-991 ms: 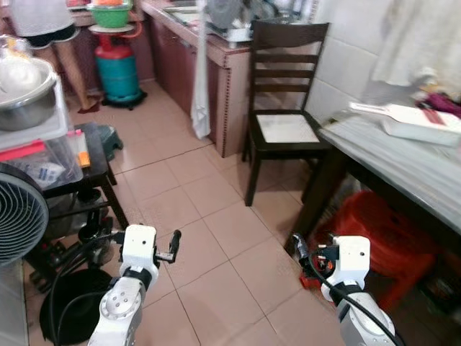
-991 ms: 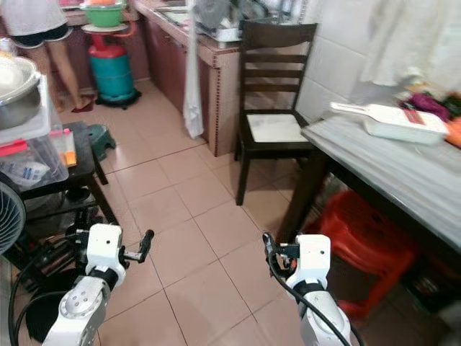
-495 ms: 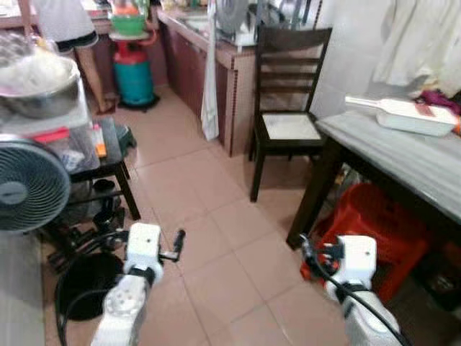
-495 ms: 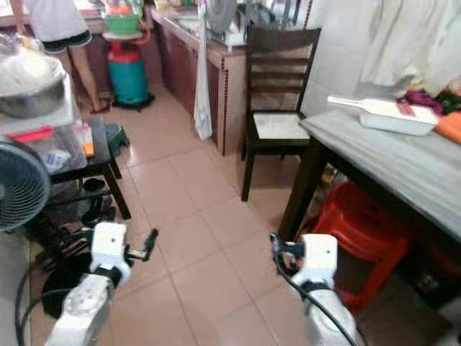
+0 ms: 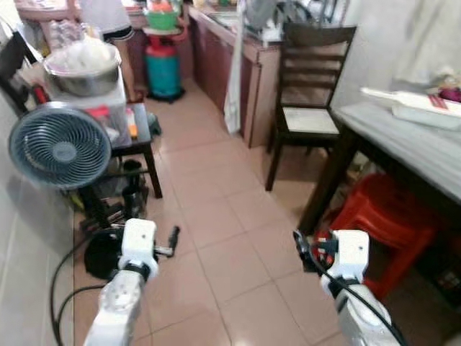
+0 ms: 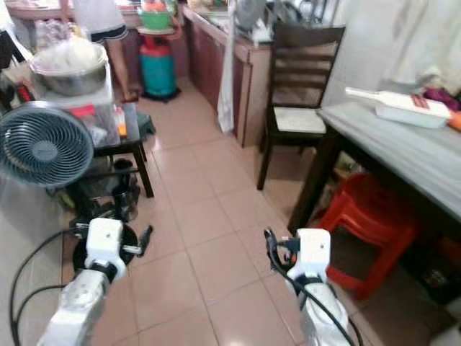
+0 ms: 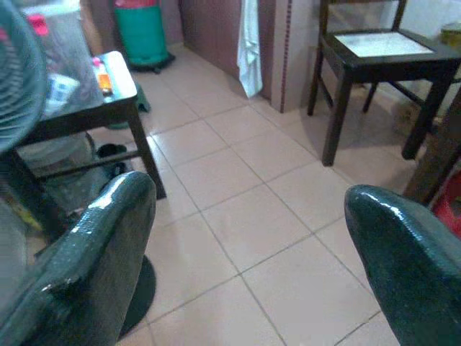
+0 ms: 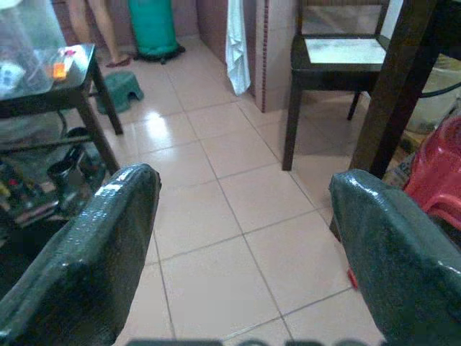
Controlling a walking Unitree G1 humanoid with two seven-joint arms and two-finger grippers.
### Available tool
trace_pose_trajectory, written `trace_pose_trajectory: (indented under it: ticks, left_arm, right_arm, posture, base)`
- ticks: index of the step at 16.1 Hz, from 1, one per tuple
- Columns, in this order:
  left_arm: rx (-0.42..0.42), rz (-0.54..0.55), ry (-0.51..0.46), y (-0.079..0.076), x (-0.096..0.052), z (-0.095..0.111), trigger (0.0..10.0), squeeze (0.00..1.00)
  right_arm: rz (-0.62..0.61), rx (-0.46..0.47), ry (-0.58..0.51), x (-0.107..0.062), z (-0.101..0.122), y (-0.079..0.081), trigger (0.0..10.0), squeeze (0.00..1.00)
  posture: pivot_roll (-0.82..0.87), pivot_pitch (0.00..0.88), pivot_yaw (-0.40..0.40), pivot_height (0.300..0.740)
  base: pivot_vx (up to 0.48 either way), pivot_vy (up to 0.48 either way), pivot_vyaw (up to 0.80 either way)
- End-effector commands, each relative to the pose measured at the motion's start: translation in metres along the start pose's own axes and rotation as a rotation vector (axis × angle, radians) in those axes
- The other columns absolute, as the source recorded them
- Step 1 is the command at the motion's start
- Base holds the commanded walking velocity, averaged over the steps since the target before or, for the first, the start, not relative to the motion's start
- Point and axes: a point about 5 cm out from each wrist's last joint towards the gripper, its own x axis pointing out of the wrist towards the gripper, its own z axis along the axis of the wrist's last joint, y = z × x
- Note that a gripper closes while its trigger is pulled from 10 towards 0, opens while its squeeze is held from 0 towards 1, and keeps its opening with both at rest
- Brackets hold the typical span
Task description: Setting the table
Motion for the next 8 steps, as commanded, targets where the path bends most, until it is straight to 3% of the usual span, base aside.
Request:
trace_pose_trajectory:
  ticks: [1,2,8]
  left_arm:
    - [-0.003,-0.003,0.0,-0.004,0.001,0.0,10.0,0.0]
    - [-0.006,-0.004,-0.002,-0.005,0.001,0.0,10.0,0.0]
    - [-0.064,-0.067,-0.048,-0.005,0.003,0.01,10.0,0.0]
  right_arm:
    - [-0.023,-0.008,-0.011,0.001,0.003,-0.006,10.0,0.0]
    - [-0.024,-0.006,-0.012,0.001,0.003,-0.006,10.0,0.0]
    - [-0.036,-0.006,-0.013,0.001,0.005,-0.008,10.0,0.0]
  posture:
    - [0.0,0.0,-0.028,0.74]
    - [0.0,0.0,-0.028,0.74]
    - [0.0,0.0,-0.03,0.74]
  base:
    - [-0.289,0.0,0.0]
    - [-0.27,0.0,0.0]
    - [0.0,0.0,0.0]
